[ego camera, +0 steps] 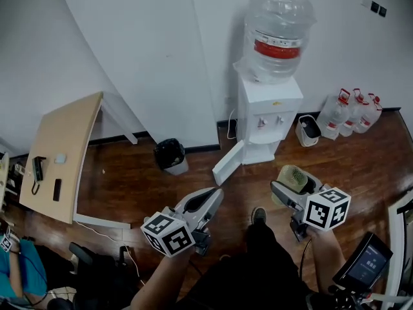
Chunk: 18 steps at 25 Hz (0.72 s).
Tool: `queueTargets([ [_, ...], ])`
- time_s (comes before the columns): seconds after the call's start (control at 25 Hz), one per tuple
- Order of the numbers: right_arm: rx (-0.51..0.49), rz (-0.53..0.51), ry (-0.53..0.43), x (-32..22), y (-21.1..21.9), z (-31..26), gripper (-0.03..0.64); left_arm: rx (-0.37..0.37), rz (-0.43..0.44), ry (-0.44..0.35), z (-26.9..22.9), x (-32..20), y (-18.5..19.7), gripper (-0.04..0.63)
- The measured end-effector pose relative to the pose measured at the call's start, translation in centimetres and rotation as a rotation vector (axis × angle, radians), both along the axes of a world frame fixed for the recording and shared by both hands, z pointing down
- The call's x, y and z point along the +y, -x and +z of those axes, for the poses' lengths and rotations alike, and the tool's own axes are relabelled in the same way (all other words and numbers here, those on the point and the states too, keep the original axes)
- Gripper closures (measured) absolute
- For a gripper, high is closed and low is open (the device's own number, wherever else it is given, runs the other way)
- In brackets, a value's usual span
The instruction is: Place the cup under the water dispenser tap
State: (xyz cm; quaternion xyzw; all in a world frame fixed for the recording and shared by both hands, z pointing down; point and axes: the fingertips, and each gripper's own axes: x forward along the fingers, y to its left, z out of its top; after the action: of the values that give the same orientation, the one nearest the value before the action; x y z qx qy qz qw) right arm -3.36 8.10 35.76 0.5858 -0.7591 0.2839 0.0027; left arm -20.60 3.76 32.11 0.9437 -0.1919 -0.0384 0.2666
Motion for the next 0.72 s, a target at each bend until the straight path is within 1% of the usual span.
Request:
queueTargets([
  [0.16,-0.008,-0.024,-0.007,-4.4,-3.2,0.5,0.225,-0.051,-0.011,-0.003,0.5,-4.0,-3.2,0.413],
  [0.4,0.035,-0.091,-0.014,-10.1,-8.6,1.4,0.225,-0.086,-0.056,0.023,1.6,-9.4,-8.9,0.417],
  [0.48,0.027,-0.109,-0.017,-11.7,-10.4,1.9,0.225,-0.104,-0.070,0.029,2.0,-10.8,-10.6,0.417],
  [0.56,0.016,-0.125,-0.023,-13.2,-12.0,2.5,0.225,-0.125,-0.088,0.036,2.6,-12.2,-12.0,0.417],
  [0.72,0.046,-0.158,-0.038,-16.2,-14.8,4.6,0.225,-0.163,-0.127,0.038,3.4,-15.0,-14.3,0.420],
])
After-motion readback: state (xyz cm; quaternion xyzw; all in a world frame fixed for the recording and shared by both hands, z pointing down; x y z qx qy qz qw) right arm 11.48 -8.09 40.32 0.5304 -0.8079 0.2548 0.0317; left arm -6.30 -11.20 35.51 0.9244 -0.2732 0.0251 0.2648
